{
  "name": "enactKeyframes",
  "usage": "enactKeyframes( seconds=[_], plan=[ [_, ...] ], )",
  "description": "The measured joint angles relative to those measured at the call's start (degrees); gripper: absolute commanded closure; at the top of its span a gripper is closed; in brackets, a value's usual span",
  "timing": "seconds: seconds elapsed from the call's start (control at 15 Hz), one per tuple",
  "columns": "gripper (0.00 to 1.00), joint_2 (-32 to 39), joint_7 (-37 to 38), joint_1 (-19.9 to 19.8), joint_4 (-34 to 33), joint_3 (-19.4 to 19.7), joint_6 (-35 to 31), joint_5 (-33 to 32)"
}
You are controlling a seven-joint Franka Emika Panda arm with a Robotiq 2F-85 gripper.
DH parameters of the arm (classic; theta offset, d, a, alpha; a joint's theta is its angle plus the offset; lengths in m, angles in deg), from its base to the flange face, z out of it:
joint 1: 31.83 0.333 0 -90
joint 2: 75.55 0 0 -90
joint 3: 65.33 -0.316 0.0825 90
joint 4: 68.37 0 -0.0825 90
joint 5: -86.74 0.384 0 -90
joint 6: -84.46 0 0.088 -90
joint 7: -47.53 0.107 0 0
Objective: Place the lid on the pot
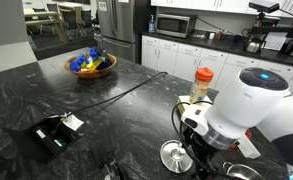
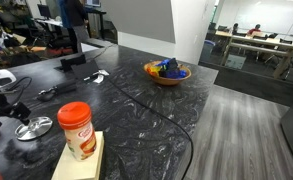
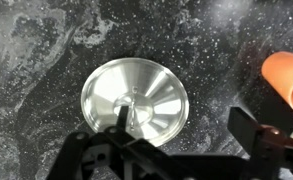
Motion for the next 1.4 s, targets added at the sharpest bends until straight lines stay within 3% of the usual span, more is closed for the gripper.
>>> enactKeyframes(
  seconds=[0.4,0.93,1.4],
  plan=[
    [0.00,1.0,-1.7,-0.1,-0.1,1.0,0.0,0.4],
    [0.00,7.4,-15.8,-0.3,-5.1,3.5,0.2,5.0],
    [0.00,9.3,-21.1,-1.4,-7.1,3.8,1.6,6.2]
  ],
)
